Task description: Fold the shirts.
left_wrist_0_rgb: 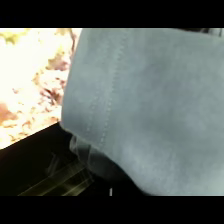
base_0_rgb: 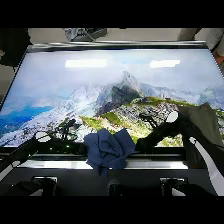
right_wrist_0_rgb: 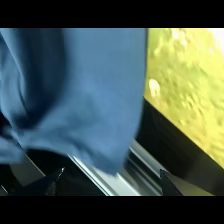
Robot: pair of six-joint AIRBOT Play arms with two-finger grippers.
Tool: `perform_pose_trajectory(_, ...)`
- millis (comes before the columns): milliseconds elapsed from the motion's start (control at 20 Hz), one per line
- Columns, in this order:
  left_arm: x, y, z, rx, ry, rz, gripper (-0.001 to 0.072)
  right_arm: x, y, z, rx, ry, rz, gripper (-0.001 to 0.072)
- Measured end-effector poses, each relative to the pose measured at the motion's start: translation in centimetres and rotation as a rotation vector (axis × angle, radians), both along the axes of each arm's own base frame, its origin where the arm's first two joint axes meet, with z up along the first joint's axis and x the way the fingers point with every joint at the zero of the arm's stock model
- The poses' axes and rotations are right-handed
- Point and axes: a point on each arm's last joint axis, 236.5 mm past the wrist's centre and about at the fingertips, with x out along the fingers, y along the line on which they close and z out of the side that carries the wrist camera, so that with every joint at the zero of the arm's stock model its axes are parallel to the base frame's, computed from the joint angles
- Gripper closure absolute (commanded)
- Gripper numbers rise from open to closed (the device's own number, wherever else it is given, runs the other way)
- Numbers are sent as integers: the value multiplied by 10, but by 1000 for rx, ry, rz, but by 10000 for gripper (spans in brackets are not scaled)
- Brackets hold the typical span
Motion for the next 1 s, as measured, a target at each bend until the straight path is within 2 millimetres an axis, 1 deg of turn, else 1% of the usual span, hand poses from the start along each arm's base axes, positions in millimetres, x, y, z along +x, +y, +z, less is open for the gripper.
perform_pose_trajectory(100, -1, 0, 0, -3, -2, -11, 681, 0, 10, -3, 41, 1, -47, 8)
perform_pose_trajectory(250, -4, -1, 1, -6, -1, -22, 681, -2, 19, -11, 73, 15, -114, 21)
perform_pose_trajectory(300, -4, -1, 1, -6, -1, -23, 681, -3, 21, -13, 79, 26, -139, 71)
perform_pose_trajectory(350, -4, -1, 1, -7, -1, -24, 681, -3, 23, -14, 85, 34, -157, 76)
perform_pose_trajectory(400, -4, -1, 1, -7, -1, -25, 681, -4, 25, -15, 92, 40, -173, 98)
perform_pose_trajectory(450, -4, -1, 1, -7, -1, -25, 682, -4, 26, -15, 98, 46, -186, 153)
perform_pose_trajectory(500, -4, -1, 1, -7, -2, -25, 682, -5, 28, -15, 102, 52, -195, 349)
perform_pose_trajectory(550, -4, -1, 1, -6, -3, -25, 682, -5, 29, -15, 107, 55, -201, 620)
perform_pose_trajectory(600, -3, -1, 1, -6, -5, -24, 682, -5, 30, -15, 111, 59, -209, 671)
perform_pose_trajectory(750, 0, -1, 3, -3, -16, -26, 684, 0, 32, -12, 125, 37, -204, 674)
perform_pose_trajectory(850, 11, 1, 14, 7, -60, -51, 684, 15, 30, 0, 131, -30, -166, 674)
perform_pose_trajectory(900, 21, 3, 25, 16, -102, -64, 684, 28, 27, 12, 122, -92, -133, 674)
perform_pose_trajectory(950, 36, 6, 43, 24, -157, -66, 684, 44, 23, 30, 108, -174, -96, 674)
perform_pose_trajectory(1000, 53, 9, 64, 36, -226, -63, 684, 64, 18, 52, 86, -275, -62, 673)
